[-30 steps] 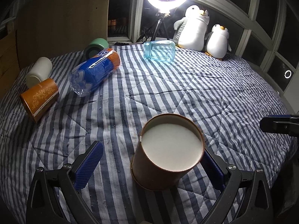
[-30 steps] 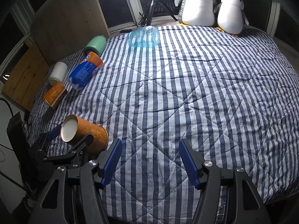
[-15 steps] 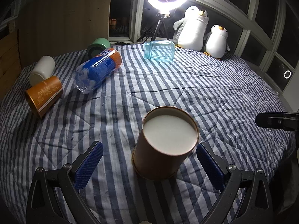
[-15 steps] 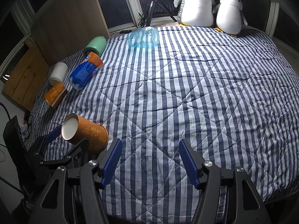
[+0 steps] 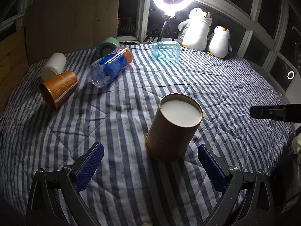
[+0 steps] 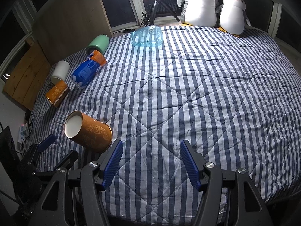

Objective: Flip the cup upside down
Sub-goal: 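Open the left gripper and pull it back from the cup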

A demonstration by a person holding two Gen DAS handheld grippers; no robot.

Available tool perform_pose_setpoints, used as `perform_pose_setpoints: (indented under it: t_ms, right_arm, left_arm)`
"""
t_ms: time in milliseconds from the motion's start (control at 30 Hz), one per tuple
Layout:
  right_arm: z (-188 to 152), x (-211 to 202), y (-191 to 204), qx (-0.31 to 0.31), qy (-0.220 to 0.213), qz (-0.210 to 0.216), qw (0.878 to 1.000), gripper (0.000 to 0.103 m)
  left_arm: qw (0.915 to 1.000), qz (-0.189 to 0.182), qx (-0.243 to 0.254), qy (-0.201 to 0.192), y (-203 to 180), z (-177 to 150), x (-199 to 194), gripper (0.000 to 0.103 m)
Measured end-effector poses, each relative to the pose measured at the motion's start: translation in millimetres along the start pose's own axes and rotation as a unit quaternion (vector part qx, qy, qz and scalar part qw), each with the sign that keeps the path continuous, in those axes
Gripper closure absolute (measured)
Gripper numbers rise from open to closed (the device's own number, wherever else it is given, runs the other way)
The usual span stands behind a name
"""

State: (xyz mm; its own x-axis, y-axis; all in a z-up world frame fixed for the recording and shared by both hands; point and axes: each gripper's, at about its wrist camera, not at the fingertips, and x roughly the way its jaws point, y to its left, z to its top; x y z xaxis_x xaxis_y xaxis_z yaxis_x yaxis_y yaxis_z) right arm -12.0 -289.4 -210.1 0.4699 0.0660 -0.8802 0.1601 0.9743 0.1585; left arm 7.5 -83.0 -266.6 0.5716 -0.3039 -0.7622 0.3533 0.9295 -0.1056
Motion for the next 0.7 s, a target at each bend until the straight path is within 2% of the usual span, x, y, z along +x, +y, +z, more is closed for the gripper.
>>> perform_pose_setpoints:
  t_ms: [233,467,700]
  right_arm:
    - [-4.4,-2.2,3.8,-0.002,-0.006,-0.001,1.0,0.044]
    - [-9.1,-11.0,11.6,-0.019,-0.021,-0.009,1.0,0.044]
    - [-11.5,-26.1,25.7,-0.034,-0.044,-0.014,0.998,0.044]
  left_arm:
    - [0.9992,0.021,-0.028,-0.02,14.4,5.1,-29.6,0.002]
    - [0.9963,0.054,-0.034,-0.057,18.7,14.5,-65.5,0.002]
    - [0.9925,0.071,-0.045,-0.089,17.2,26.9,-95.9,0.002]
